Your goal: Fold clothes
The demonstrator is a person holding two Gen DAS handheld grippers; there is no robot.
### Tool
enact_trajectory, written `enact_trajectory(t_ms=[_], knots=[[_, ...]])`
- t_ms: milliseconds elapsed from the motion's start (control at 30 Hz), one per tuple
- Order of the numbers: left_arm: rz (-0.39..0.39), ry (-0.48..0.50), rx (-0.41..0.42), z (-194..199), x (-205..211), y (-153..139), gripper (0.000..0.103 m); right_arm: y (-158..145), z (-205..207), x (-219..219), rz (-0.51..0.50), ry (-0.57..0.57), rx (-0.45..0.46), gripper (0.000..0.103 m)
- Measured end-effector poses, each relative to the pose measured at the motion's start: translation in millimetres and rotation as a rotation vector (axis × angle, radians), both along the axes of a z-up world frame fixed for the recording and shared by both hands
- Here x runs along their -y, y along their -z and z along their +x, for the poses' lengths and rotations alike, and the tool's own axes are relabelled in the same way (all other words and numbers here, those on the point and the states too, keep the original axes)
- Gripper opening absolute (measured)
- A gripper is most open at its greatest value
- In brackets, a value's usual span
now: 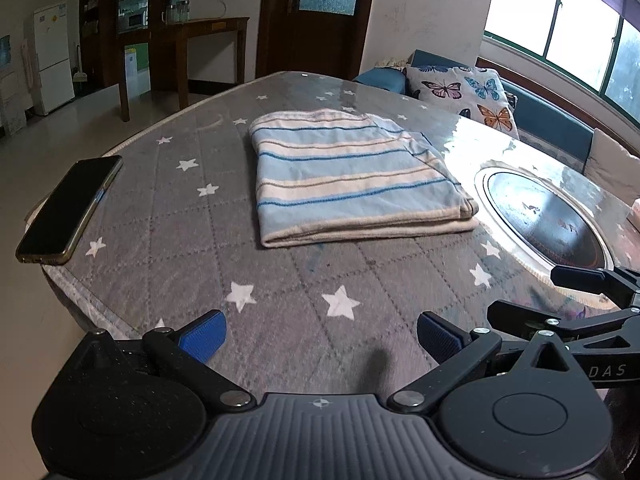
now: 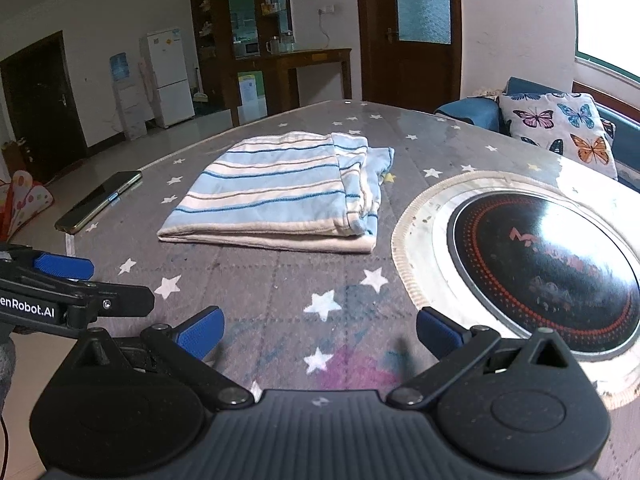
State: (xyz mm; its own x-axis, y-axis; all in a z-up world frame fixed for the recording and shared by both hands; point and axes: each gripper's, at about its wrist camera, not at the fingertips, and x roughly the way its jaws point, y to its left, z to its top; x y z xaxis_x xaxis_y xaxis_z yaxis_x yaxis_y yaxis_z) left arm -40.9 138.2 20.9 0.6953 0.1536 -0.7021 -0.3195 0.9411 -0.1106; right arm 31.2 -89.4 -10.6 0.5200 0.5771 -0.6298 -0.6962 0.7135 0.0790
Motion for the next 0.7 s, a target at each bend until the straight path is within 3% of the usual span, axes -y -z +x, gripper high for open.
enact_trajectory(t_ms=[700], knots=[[0.022,-0.020,-0.009,-12.0,8.3,0.3,0.103,2.4,-17.6,4.7,0.000,0.018,0.004,0.103]])
